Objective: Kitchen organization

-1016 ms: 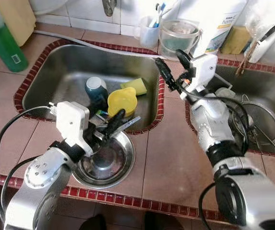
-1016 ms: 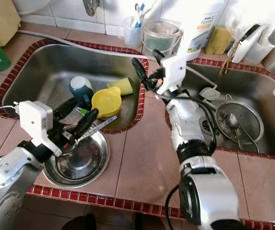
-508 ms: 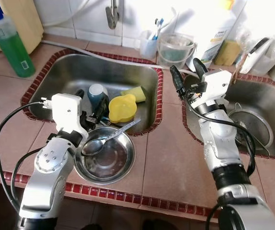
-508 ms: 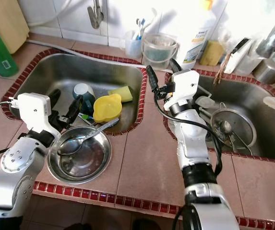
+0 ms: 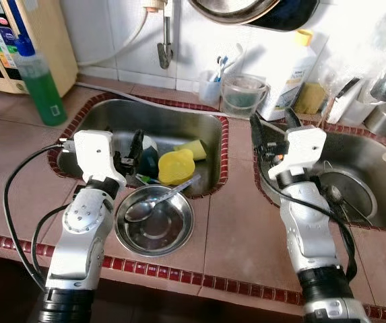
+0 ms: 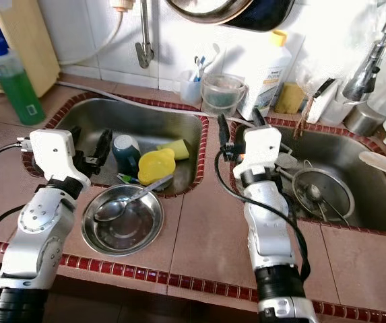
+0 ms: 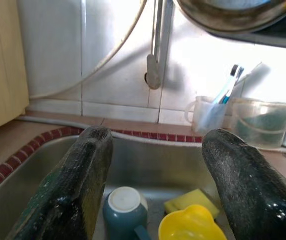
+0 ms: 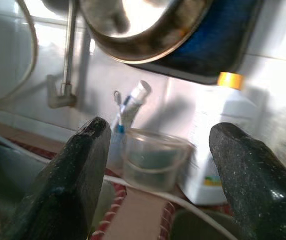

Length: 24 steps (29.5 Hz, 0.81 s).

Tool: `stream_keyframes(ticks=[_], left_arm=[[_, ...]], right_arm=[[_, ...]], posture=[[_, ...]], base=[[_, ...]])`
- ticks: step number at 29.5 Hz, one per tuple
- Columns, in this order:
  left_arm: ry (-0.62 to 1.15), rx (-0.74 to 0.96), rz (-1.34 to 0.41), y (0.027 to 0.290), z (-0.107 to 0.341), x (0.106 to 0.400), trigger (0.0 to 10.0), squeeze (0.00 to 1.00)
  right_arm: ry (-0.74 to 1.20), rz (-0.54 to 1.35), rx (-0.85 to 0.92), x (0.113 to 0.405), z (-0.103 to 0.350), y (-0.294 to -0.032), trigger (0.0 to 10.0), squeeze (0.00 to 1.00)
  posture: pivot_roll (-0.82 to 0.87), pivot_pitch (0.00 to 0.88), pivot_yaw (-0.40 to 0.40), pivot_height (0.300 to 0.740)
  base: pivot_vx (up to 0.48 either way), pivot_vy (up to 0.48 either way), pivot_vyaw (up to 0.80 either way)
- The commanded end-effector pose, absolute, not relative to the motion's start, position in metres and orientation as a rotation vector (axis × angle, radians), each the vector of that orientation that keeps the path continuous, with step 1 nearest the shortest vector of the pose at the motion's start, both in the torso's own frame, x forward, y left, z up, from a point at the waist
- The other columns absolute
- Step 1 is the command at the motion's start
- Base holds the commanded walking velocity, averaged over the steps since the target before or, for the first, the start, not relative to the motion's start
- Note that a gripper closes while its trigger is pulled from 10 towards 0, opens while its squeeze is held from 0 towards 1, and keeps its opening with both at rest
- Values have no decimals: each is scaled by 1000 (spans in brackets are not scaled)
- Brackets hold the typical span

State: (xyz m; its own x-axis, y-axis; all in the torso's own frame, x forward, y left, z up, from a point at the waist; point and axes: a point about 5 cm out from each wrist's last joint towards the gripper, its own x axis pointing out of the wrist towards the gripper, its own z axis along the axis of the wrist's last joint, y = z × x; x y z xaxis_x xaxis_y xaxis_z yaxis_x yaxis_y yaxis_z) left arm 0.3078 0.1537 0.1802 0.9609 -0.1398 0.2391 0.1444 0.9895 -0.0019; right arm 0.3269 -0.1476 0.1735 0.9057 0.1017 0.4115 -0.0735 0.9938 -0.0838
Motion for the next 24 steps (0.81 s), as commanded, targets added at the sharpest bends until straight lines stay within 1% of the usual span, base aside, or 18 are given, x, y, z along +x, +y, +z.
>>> stream_keyframes(ticks=[1, 6, 10, 20, 24], left_arm=[[-245, -24, -172, 149, 179, 306, 10000, 0], [-221, -11, -158, 150, 165, 302, 10000, 0], [-234, -42, -138, 154, 159, 300, 10000, 0], [-250, -36, -128, 157, 155, 299, 10000, 0], [-231, -50, -155, 156, 143, 294, 10000, 0]], right_arm=[[-433, 62, -61, 324, 176, -151, 10000, 0], [-388, 56, -68, 312, 159, -144, 10000, 0], [-389, 46, -106, 304, 152, -138, 10000, 0], [-406, 18, -87, 296, 151, -135, 10000, 0], [-371, 8, -76, 285, 135, -131, 10000, 0]], posture=[[-162, 0, -44, 740], [-167, 0, -49, 740], [-172, 0, -51, 740], [-179, 0, -48, 740], [-189, 0, -39, 740]], base=[[0, 0, 0], [0, 0, 0], [0, 0, 0], [0, 0, 0], [0, 0, 0]])
